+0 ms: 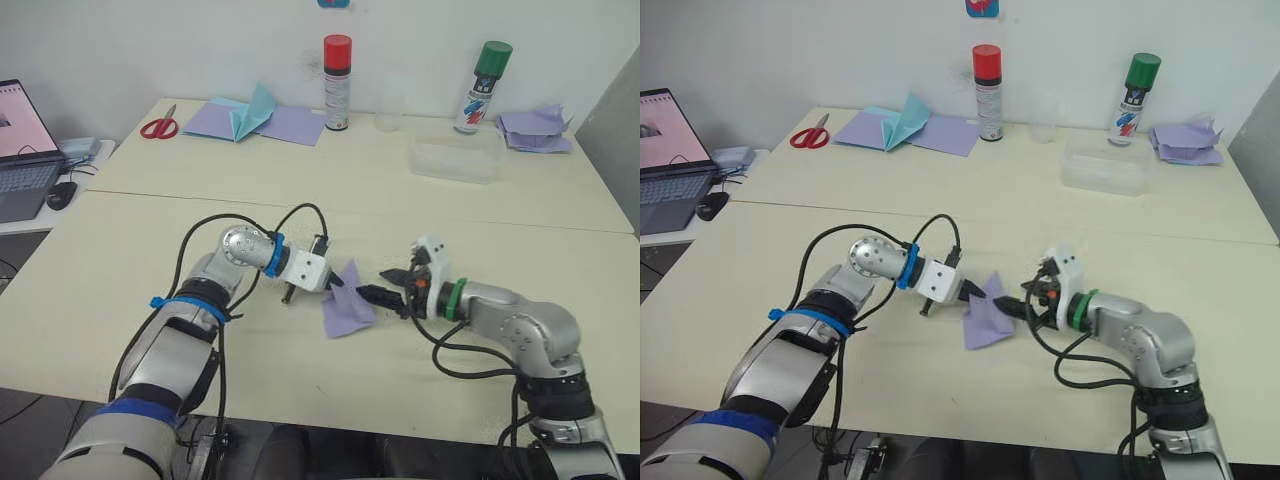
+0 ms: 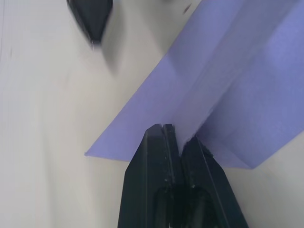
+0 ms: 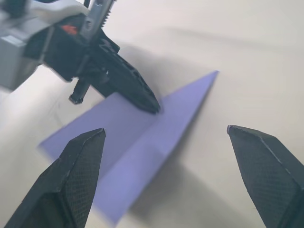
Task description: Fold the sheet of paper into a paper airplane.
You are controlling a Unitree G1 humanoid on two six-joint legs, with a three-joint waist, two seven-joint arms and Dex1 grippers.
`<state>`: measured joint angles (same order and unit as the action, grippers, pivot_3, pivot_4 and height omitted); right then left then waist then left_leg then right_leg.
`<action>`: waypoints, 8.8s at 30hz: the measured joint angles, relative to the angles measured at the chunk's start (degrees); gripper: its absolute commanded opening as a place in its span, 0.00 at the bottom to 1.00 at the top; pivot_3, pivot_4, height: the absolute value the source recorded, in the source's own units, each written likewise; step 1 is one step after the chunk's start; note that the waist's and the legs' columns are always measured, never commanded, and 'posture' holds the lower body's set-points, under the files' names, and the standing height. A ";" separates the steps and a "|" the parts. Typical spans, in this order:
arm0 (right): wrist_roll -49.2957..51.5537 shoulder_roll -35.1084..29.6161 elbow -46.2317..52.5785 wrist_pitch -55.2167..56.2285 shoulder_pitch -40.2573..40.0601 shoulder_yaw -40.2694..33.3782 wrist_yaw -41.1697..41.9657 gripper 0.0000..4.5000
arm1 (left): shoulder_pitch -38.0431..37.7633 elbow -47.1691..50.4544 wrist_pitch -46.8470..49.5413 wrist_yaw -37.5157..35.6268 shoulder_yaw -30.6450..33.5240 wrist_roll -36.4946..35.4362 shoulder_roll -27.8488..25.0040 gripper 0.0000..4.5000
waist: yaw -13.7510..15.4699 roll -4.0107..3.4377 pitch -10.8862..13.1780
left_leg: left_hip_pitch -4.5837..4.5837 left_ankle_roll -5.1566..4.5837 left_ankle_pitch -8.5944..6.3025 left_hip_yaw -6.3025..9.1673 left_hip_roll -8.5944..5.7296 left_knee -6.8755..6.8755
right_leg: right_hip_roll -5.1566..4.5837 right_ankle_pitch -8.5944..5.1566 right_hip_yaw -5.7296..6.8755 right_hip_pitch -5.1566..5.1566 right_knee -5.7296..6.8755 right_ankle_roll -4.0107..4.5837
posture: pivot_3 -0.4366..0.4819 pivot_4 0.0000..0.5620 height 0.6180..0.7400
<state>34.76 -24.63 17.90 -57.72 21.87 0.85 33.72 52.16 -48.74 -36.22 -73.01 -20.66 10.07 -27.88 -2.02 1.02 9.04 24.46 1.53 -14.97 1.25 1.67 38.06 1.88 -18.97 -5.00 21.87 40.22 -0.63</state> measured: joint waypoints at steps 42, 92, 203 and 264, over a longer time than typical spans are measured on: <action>-29.20 2.69 -7.37 43.77 -9.09 16.23 5.67 0.26 | -34.61 54.26 39.60 3.75 19.01 -22.90 -13.77 1.00 | 0.16 -0.05 0.03 | -0.20 0.17 0.13 0.19 0.07 0.17 | -0.03 -0.11 -0.06 0.10 0.76 -0.18 | 0.48 0.27 1.00; -27.06 -1.73 -31.55 59.97 6.82 13.60 32.45 0.09 | -34.51 57.32 57.84 11.08 20.95 -33.56 -15.25 1.00 | -0.13 -0.05 0.26 | -0.91 0.17 0.12 0.17 0.12 0.03 | -0.07 -0.12 0.03 -0.47 0.76 -0.16 | 0.48 0.27 1.00; -35.77 -2.25 -13.08 63.20 -8.59 17.23 16.84 0.01 | -18.98 28.78 36.81 9.82 2.21 -10.54 -0.41 0.00 | 0.29 -0.03 0.24 | -0.87 0.16 0.12 0.17 -0.02 0.13 | -0.05 -0.13 -0.07 -0.58 0.66 -0.17 | 0.48 0.27 1.00; -37.30 -8.61 -16.51 77.52 -9.01 16.24 17.56 0.43 | -16.17 23.27 31.04 5.78 0.95 -9.97 1.29 0.00 | 0.08 -0.02 0.24 | -1.09 0.16 0.12 0.07 0.02 0.11 | -0.01 -0.13 -0.17 -0.71 0.69 -0.18 | 0.48 0.27 1.00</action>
<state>-2.55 -33.24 1.39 19.80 12.87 17.08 51.28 35.99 -25.47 -5.17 -67.23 -19.71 0.10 -26.59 -1.94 1.00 9.28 23.37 1.69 -14.85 1.32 1.69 38.17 1.87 -19.10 -5.16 21.16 40.90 -0.81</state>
